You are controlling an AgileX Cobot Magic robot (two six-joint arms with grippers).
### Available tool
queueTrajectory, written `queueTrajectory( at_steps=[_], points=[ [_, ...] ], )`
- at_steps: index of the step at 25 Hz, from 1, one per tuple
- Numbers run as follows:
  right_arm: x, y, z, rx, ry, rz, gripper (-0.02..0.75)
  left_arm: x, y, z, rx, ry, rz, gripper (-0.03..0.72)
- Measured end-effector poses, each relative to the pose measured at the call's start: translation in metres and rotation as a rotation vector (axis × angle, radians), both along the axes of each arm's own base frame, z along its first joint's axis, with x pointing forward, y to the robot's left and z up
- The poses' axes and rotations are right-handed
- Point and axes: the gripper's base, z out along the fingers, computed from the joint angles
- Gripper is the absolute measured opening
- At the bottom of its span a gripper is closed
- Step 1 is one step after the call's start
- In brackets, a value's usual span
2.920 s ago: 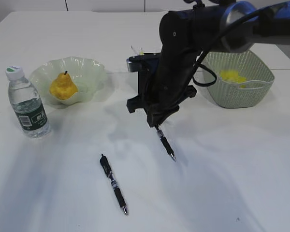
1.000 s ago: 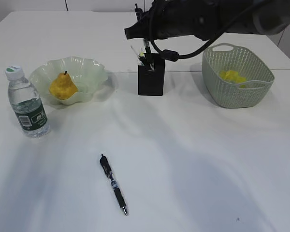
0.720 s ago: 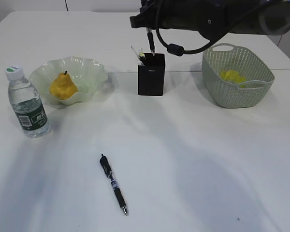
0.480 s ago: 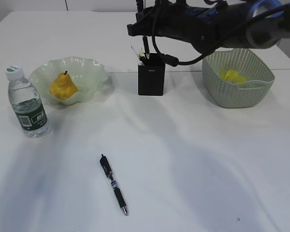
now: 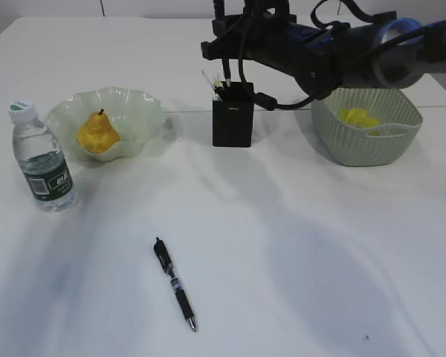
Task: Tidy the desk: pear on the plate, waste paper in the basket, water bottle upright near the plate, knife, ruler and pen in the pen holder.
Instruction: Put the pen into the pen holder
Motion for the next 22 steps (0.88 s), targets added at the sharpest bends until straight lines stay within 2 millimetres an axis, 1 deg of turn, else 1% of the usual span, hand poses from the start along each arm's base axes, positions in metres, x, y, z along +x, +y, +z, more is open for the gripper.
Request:
queueTrajectory(
  at_steps=[5,8,10,15,22],
  points=[
    [0.005,-0.011,0.002,0.013,-0.031,-0.016,0.095,0.001,0.000,-0.001,0.000,0.004,0.000,0.341],
    [0.006,-0.013,0.004,0.019,-0.052,-0.017,0.095,0.001,0.000,-0.001,0.000,0.006,0.000,0.341],
    [0.007,-0.013,0.002,0.025,-0.067,-0.013,0.095,0.001,0.000,-0.001,0.000,0.006,0.000,0.341],
    [0.010,-0.012,-0.013,0.016,-0.056,-0.008,0.095,0.001,0.000,-0.001,0.000,0.006,0.000,0.341],
    [0.015,-0.012,-0.017,-0.018,-0.101,-0.001,0.095,0.001,0.000,-0.001,0.002,0.006,-0.001,0.341]
  ],
)
